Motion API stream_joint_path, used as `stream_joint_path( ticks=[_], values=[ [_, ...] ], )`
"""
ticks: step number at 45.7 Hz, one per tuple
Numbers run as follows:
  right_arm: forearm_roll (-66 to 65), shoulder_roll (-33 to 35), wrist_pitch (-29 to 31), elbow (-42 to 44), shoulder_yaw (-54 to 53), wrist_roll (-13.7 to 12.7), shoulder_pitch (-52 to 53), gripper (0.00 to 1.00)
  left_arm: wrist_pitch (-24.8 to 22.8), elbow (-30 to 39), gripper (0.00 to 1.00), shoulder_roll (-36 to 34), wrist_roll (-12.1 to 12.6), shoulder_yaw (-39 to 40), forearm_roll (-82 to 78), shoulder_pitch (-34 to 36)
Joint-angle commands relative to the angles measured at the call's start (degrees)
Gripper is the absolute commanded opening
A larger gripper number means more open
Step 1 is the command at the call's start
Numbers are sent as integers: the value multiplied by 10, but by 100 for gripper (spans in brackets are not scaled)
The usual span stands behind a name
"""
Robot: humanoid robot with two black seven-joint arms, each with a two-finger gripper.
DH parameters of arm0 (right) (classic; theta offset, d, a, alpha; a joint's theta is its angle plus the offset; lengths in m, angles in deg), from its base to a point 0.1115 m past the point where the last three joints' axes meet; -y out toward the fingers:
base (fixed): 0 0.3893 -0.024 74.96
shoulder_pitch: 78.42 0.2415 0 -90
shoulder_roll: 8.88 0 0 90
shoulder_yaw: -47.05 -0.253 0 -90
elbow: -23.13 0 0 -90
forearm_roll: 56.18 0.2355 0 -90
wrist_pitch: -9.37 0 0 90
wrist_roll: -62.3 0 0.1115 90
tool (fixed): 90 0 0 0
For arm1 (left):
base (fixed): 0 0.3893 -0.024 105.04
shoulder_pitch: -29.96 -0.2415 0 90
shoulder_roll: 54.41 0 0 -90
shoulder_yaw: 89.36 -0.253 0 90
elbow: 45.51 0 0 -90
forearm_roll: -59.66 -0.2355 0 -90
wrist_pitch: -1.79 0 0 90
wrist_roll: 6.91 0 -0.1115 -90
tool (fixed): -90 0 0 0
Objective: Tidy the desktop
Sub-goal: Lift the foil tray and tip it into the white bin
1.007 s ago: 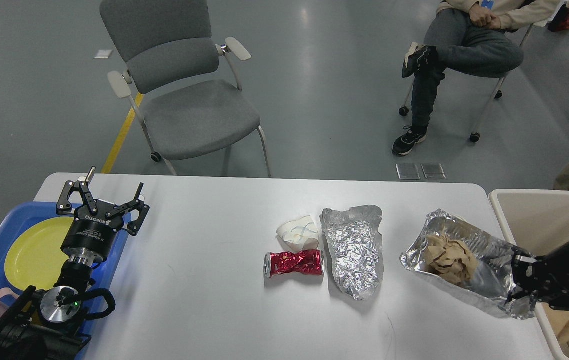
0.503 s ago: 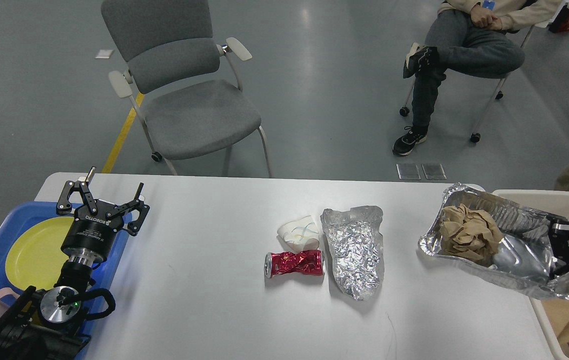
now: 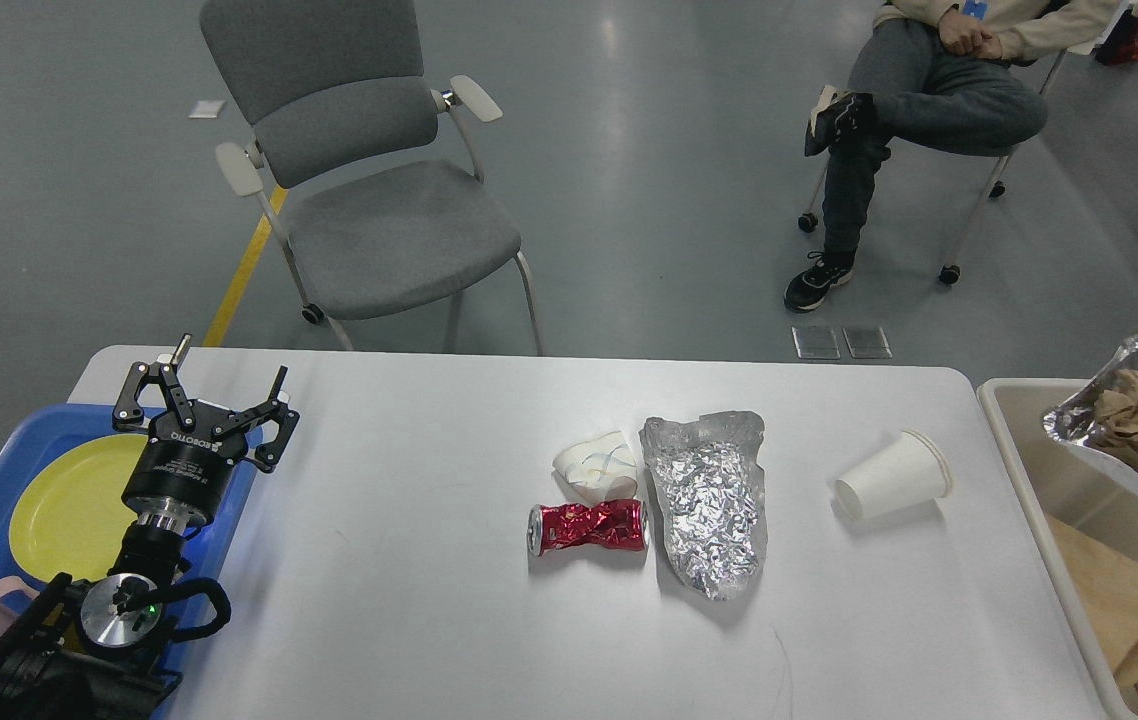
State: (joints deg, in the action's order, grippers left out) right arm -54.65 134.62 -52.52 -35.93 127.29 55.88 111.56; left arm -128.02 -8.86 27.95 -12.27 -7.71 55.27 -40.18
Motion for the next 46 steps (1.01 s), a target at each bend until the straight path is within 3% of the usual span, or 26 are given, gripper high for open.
stream_joint_path(
  ticks=[1, 12, 19, 24, 29, 46],
  values=[
    [12, 3, -30, 124, -130, 0, -181, 0, 0, 0, 96, 0, 0, 0, 0, 0],
    [13, -78, -161, 312, -336, 0, -479, 0, 0, 0, 96, 0, 0, 0, 0, 0],
    [14, -178, -216, 456, -359, -4, -594, 0, 0, 0, 96, 0, 0, 0, 0, 0],
    [34, -246, -264, 535, -375, -31, -673, 0, 0, 0, 96, 0, 0, 0, 0, 0],
    [42, -274, -297, 552, -374, -54, -697, 0, 0, 0, 96, 0, 0, 0, 0, 0],
    [42, -315, -298, 545, -374, -56, -716, 0, 0, 0, 96, 0, 0, 0, 0, 0]
  ],
)
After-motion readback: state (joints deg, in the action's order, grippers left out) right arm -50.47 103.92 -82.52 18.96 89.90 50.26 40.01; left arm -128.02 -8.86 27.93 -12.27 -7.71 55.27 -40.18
